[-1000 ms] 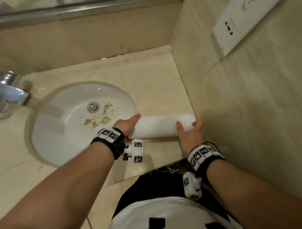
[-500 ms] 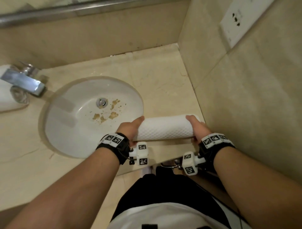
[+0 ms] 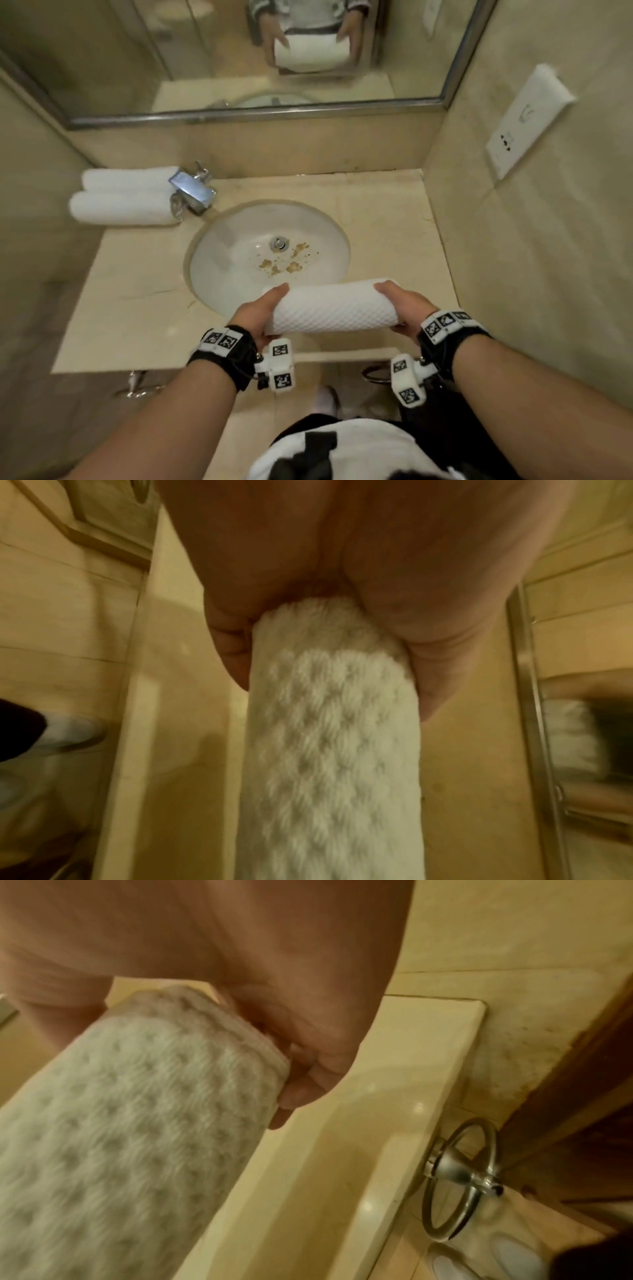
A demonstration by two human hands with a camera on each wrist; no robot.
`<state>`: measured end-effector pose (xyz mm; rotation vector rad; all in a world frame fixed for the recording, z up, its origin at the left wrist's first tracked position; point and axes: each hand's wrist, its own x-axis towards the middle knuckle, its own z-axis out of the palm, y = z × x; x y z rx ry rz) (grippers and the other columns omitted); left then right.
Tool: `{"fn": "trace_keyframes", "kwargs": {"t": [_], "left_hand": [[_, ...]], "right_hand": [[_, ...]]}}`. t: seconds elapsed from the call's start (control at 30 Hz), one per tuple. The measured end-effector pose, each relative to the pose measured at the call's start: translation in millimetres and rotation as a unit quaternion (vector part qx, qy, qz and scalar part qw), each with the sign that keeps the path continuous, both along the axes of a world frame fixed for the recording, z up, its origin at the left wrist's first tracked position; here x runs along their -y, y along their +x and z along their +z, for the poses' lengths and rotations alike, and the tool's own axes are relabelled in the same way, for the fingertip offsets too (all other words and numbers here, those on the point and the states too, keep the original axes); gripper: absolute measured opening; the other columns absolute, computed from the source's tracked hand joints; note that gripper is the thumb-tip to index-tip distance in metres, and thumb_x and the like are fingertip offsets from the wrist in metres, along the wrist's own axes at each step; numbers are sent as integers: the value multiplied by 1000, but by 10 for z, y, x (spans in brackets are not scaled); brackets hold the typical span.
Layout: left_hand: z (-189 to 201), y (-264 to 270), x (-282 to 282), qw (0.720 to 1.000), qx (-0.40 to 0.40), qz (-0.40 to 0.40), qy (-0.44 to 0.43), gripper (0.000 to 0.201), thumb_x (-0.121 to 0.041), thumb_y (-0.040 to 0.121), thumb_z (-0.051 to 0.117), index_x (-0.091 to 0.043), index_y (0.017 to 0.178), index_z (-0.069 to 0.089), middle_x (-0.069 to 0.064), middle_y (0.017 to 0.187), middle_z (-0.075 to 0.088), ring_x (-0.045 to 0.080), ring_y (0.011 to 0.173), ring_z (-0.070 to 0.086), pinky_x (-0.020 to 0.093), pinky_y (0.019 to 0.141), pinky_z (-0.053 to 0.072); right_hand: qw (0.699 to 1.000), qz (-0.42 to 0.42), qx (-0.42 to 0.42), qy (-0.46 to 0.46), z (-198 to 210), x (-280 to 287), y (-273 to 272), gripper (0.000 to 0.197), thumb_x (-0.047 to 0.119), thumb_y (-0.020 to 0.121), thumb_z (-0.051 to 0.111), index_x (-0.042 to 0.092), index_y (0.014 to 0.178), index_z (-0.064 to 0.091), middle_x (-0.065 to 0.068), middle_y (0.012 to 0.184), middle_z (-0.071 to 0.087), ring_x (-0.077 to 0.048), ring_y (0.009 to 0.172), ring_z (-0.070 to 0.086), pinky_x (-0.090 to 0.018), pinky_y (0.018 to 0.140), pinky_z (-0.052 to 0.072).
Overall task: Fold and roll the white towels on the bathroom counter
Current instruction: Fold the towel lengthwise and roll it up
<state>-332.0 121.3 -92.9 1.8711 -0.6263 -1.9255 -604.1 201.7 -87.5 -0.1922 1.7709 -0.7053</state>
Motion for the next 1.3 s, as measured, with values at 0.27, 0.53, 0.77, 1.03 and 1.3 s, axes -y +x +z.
{"fn": "trace_keyframes", "kwargs": {"t": [0.27, 0.53, 0.77, 1.03, 1.3], "left_hand": [[419, 527, -500, 992, 80, 83, -56, 63, -55, 86, 74, -5, 122, 62, 15, 112, 71, 35, 98, 70, 47, 81, 63], [585, 1034, -1020, 962, 223, 122, -99, 95, -80, 72, 59, -9, 134, 57, 16, 129, 64, 36, 113, 63, 49, 101, 52], [744, 1424, -1035, 949, 239, 170, -114, 74, -59, 96, 56, -9, 150, 44, 18, 147, 51, 36, 125, 55, 41, 101, 48], [929, 2222, -732, 954, 192, 176, -151, 76, -63, 94, 56, -16, 152, 40, 17, 144, 53, 39, 117, 59, 50, 92, 57], [835, 3386, -308, 955, 192, 144, -175, 87, -75, 79, 54, -21, 146, 43, 12, 139, 55, 37, 121, 56, 56, 103, 49]], "right_hand": [[984, 173, -28, -22, 325, 272, 475, 39, 48, 83, 66, 12, 98, 59, -10, 102, 67, -28, 94, 66, -46, 91, 57], [971, 232, 15, -62, 345, 271, 1192, 47, 36, 90, 67, 7, 125, 54, -15, 122, 60, -32, 105, 60, -50, 97, 52], [959, 262, 31, -108, 479, 379, 1621, 48, 38, 92, 67, 6, 127, 58, -13, 117, 65, -30, 101, 64, -45, 93, 55], [964, 222, 18, -144, 540, 704, 2438, 65, 45, 84, 73, 9, 134, 54, -14, 127, 62, -33, 107, 63, -48, 92, 55], [966, 189, 51, -170, 594, 987, 3526, 40, 21, 98, 62, 5, 133, 53, -17, 121, 62, -30, 95, 61, -39, 79, 52]]}}
